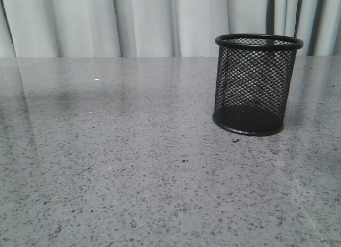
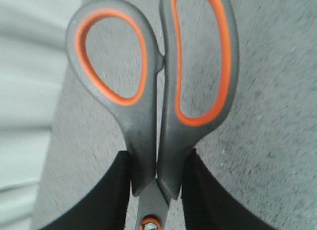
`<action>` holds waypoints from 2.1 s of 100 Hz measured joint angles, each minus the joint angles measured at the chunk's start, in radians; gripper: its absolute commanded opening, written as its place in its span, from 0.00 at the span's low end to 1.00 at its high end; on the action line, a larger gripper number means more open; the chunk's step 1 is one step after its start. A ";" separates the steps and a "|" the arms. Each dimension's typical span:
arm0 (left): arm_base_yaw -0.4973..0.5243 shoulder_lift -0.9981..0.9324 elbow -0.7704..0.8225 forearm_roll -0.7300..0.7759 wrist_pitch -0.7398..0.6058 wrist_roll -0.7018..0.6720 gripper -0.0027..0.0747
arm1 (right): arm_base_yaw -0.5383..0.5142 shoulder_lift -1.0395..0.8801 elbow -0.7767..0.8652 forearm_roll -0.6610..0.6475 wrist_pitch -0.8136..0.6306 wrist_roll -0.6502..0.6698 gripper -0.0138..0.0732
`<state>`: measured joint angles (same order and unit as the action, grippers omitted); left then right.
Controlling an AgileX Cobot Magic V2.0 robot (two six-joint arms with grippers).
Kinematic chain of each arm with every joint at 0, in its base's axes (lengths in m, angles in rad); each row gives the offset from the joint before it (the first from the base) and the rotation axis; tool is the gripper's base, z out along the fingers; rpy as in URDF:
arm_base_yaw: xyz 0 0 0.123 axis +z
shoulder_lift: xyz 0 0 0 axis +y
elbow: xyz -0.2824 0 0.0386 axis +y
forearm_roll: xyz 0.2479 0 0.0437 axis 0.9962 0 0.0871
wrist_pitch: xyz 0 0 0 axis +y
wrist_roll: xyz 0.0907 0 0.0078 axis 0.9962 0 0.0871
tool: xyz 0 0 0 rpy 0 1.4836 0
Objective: Put scissors into bucket
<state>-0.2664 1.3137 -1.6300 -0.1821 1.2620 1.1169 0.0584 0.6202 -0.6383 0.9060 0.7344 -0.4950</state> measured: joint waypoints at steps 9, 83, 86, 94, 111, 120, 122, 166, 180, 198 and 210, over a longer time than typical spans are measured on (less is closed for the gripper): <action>-0.071 -0.044 -0.006 0.000 0.004 -0.034 0.01 | 0.000 0.004 -0.003 0.152 0.001 -0.092 0.62; -0.740 -0.047 -0.006 0.346 -0.046 -0.488 0.01 | 0.006 0.194 -0.303 0.419 0.187 -0.229 0.62; -0.758 -0.037 -0.006 0.361 -0.050 -0.507 0.01 | 0.006 0.194 -0.305 0.421 0.187 -0.229 0.62; -0.810 -0.017 -0.006 0.397 -0.071 -0.546 0.01 | 0.006 0.198 -0.305 0.421 0.191 -0.229 0.62; -0.884 0.018 -0.006 0.447 -0.138 -0.601 0.01 | 0.006 0.201 -0.305 0.421 0.192 -0.229 0.62; -0.906 0.033 -0.006 0.461 -0.169 -0.624 0.01 | 0.006 0.201 -0.305 0.421 0.192 -0.229 0.62; -0.910 0.036 -0.006 0.463 -0.177 -0.628 0.01 | 0.006 0.201 -0.305 0.421 0.192 -0.229 0.62; -0.930 0.066 -0.061 0.474 -0.240 -0.649 0.01 | 0.006 0.201 -0.305 0.421 0.196 -0.259 0.15; -0.930 0.069 -0.061 0.480 -0.233 -0.649 0.15 | 0.006 0.201 -0.305 0.429 0.200 -0.262 0.08; -0.930 0.069 -0.062 0.481 -0.211 -0.653 0.51 | 0.006 0.201 -0.305 0.423 0.203 -0.269 0.08; -0.923 0.069 -0.063 0.481 -0.191 -0.694 0.61 | 0.006 0.201 -0.305 0.411 0.192 -0.274 0.09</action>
<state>-1.1891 1.3826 -1.6932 0.2987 1.0708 0.4232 0.0648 0.8209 -0.9434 1.3175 0.9262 -0.7691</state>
